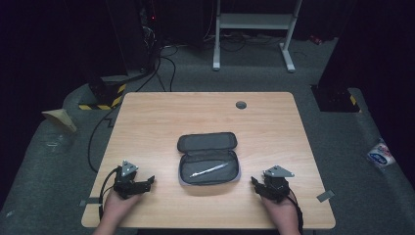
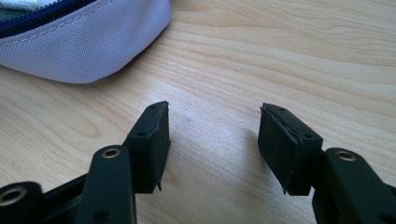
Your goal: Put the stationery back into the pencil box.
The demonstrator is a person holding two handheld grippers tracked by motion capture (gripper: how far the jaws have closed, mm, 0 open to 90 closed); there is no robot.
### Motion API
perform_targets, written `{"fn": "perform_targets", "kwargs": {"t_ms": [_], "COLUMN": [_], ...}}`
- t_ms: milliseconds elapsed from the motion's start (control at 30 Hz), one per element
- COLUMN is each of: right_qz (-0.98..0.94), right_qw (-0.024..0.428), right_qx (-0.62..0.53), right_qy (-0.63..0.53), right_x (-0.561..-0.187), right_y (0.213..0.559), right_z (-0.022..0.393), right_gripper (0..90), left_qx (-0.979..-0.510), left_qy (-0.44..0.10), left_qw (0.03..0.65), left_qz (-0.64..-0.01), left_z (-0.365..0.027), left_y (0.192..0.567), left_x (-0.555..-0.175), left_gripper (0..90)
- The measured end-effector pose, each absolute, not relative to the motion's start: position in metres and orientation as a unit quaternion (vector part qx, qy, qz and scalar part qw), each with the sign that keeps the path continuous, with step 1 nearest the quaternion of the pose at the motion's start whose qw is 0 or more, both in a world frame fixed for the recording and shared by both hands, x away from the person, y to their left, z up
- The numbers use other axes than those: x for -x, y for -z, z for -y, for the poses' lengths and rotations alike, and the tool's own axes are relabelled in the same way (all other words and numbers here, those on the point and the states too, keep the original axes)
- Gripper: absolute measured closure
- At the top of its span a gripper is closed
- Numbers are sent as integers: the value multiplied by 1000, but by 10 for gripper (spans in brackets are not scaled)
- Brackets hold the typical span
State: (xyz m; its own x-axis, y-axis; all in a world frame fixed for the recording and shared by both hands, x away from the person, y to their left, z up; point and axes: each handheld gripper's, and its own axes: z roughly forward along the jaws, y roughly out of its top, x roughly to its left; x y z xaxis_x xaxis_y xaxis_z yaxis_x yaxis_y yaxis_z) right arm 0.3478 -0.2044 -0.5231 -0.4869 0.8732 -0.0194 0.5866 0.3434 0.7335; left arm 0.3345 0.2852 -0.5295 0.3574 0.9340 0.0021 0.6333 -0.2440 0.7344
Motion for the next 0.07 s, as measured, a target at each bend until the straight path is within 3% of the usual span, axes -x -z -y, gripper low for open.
{"fn": "perform_targets", "kwargs": {"t_ms": [67], "right_qz": [-792], "right_qw": [210], "right_qx": [-460], "right_qy": [-341], "right_x": [-348], "right_y": [523], "right_z": [205], "right_gripper": [429], "left_qx": [-755], "left_qy": [-229], "left_qw": [329], "left_qz": [-519], "left_z": [-285], "left_y": [529], "left_x": [-334], "left_gripper": [143]}}
